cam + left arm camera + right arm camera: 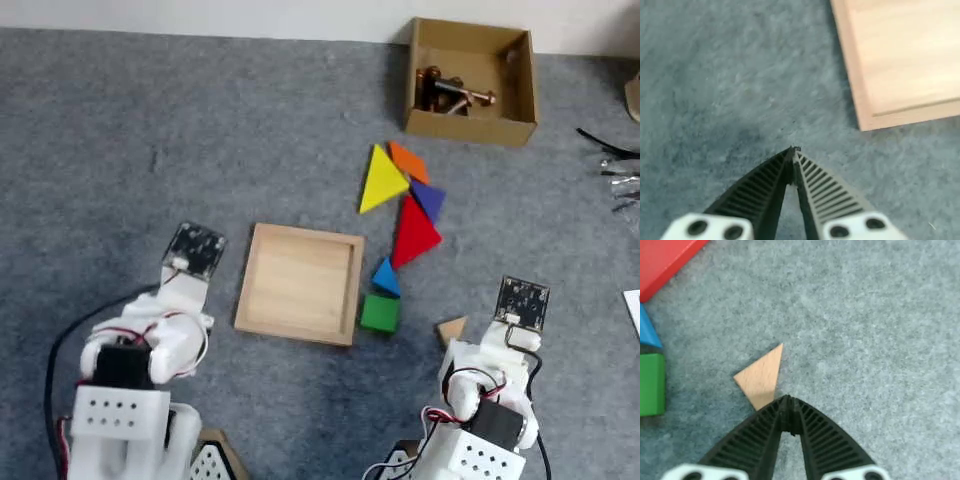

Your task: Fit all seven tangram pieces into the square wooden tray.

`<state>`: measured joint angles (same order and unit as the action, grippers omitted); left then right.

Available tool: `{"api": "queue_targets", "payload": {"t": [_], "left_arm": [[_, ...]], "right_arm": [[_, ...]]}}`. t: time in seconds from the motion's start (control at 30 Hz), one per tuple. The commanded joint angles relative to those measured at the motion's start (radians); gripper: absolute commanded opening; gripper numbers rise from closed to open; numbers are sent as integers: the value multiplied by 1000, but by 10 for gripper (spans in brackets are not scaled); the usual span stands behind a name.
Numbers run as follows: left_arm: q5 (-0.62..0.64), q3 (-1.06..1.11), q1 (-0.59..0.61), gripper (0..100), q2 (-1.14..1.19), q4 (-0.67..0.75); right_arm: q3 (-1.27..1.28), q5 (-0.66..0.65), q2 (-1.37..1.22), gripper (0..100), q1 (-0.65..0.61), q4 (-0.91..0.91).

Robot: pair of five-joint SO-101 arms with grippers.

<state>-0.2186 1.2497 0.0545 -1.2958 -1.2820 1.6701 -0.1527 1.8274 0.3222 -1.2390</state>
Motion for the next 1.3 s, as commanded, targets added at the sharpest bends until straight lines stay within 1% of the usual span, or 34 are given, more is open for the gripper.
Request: {"api": "queue_targets", "payload": {"t": [0.0, 0.3, 0.43, 0.53, 0.77, 0.93, 1.27], "left_arm": [[11, 81, 38, 5, -122, 12], [11, 292, 39, 7, -355, 8], [11, 349, 41, 7, -470, 5], [12, 378, 41, 7, -535, -28], [12, 390, 41, 7, -530, -37], [11, 444, 36, 7, -532, -32], [11, 444, 38, 6, -530, -38]], "right_arm": [[150, 6, 5, 5, 13, -5], [150, 6, 5, 5, 13, -5], [150, 6, 5, 5, 13, -5], [150, 6, 5, 5, 13, -5], [150, 6, 5, 5, 13, -5], [150, 6, 5, 5, 13, -5], [150, 6, 5, 5, 13, -5]]}}
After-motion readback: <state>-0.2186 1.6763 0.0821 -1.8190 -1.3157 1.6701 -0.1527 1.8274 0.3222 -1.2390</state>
